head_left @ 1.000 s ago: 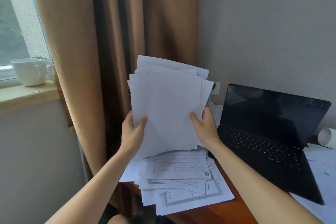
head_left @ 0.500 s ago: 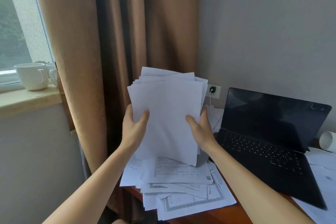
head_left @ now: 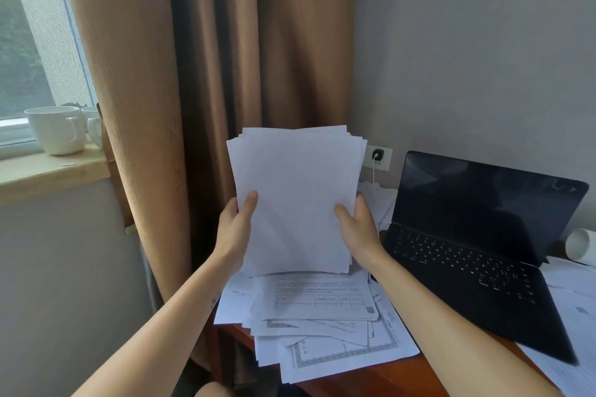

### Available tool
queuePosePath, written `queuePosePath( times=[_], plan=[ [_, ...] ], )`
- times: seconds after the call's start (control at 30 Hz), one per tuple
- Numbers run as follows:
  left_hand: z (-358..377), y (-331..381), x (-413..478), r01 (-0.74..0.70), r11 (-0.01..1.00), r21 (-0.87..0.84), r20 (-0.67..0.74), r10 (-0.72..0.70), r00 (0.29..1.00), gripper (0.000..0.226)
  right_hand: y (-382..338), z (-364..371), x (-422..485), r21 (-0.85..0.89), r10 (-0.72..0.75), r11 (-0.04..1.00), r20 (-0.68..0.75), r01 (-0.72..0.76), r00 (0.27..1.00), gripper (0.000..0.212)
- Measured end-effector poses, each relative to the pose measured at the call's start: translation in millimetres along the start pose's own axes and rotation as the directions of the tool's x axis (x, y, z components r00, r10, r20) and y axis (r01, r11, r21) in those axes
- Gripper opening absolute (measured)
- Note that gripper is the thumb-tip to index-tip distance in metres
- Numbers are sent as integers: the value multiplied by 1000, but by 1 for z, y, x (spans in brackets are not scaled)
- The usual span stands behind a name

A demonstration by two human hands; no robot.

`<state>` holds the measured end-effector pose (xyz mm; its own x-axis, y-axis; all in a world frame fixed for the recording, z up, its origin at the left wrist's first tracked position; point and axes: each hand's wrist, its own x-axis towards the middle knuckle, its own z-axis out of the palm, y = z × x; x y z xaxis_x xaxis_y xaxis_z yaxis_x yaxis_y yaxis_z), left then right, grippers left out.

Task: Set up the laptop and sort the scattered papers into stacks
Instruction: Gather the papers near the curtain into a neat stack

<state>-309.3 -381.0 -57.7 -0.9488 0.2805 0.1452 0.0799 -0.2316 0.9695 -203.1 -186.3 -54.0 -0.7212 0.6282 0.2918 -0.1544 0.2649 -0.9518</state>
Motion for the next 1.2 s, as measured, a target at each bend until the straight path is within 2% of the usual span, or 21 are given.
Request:
queuePosePath(
  times=[0.07,0.23,0.4,0.5,0.67,0.83,0.97,1.07,1.13,1.2],
  plan=[
    [-2,-2,1,23,1000,9,12,-23,1000,55,1,-1,1,15,6,1000,-5,-5,1000,18],
    [-4,-18,-3,42,988,147,54,-50,997,35,20,-1,-2,-63,30,998,56,-26,998,25],
    [-12,-24,-3,-65,953,294,85,41,996,23,17,-3,1,-49,-7,999,29,9,1000,25],
    [-18,-30,-4,-122,922,368,98,92,991,20,18,-1,6,-56,24,998,111,-18,994,28],
    [-42,-54,-6,-92,891,444,38,84,996,11,39,8,11,-177,169,977,308,-119,936,22],
    [-69,-68,-5,15,888,460,-61,16,998,9,65,12,19,-238,212,961,291,-145,933,31],
    [-85,-79,-4,77,886,457,-115,-27,993,9,85,10,35,-324,165,944,289,-66,943,30],
    [-89,-85,-3,135,892,431,-156,-73,985,11,97,8,50,-431,72,900,308,72,949,30],
    [-89,-88,-2,164,896,413,-186,-93,978,12,102,5,60,-558,35,809,359,185,933,35],
    [-89,-89,-1,174,900,400,-211,-95,973,13,103,3,68,-673,70,691,425,263,902,54]
  ],
)
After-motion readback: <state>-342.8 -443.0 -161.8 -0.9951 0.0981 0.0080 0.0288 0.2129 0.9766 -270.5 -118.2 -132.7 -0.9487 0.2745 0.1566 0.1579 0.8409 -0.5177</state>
